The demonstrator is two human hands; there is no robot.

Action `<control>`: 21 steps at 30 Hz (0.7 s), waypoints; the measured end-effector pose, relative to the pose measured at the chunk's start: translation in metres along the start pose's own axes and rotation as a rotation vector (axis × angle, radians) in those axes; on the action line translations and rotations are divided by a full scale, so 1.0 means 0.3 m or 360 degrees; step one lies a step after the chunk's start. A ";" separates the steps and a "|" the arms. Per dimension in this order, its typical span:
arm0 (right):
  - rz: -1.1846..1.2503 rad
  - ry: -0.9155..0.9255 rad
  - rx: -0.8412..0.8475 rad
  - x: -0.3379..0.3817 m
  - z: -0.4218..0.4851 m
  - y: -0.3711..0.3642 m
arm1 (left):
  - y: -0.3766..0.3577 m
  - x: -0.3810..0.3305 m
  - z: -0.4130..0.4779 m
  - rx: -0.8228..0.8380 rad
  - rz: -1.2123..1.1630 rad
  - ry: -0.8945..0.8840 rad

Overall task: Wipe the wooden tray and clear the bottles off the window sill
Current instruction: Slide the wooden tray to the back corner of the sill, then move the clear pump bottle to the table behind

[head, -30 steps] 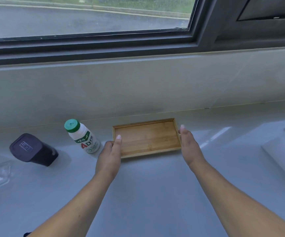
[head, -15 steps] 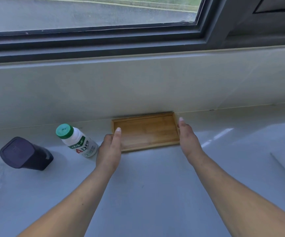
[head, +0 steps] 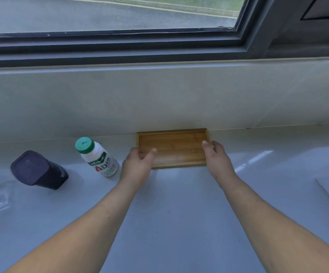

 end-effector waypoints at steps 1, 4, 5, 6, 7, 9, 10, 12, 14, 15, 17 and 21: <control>-0.0088 0.0019 -0.0043 -0.005 -0.025 -0.004 | -0.001 0.000 -0.019 -0.0007 0.0083 -0.0041; -0.0296 0.0218 -0.0293 -0.024 -0.156 -0.024 | 0.005 0.013 -0.137 -0.0038 0.0265 -0.0230; -0.0325 0.0283 -0.0313 -0.032 -0.205 -0.051 | 0.017 0.034 -0.190 -0.0022 0.0302 -0.0286; -0.0350 0.0314 -0.0298 -0.044 -0.250 -0.080 | 0.024 0.058 -0.241 0.0012 0.0337 -0.0333; -0.0381 0.0329 -0.0252 -0.054 -0.294 -0.122 | 0.040 0.090 -0.289 0.0042 0.0373 -0.0364; -0.0442 0.0391 -0.0097 -0.057 -0.383 -0.247 | 0.119 0.187 -0.374 0.0031 0.0419 -0.0377; -0.0467 0.0432 -0.0002 -0.048 -0.427 -0.326 | 0.179 0.246 -0.405 -0.0020 0.0419 -0.0361; -0.0498 0.0499 0.0184 -0.027 -0.500 -0.489 | 0.317 0.362 -0.455 -0.0165 0.0382 -0.0296; -0.0536 0.0559 0.0370 0.007 -0.569 -0.663 | 0.480 0.479 -0.503 -0.0368 0.0313 -0.0177; -0.0536 0.0582 0.0451 0.032 -0.604 -0.754 | 0.574 0.538 -0.528 -0.0485 0.0266 -0.0112; -0.0470 0.0573 0.0596 0.089 -0.668 -0.917 | 0.753 0.638 -0.566 -0.0716 0.0189 0.0011; -0.0225 0.0441 0.0895 0.247 -0.763 -1.257 | 1.085 0.786 -0.610 -0.1191 0.0036 0.0177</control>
Point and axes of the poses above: each hand's wrist, its own z-axis towards the middle knuckle, its own y-axis out of the back of the hand, x = y × z, the point moved 3 cm from there along z, towards the middle knuckle, and after that the axes turned 8 degrees about x, right-handed, at the moved point
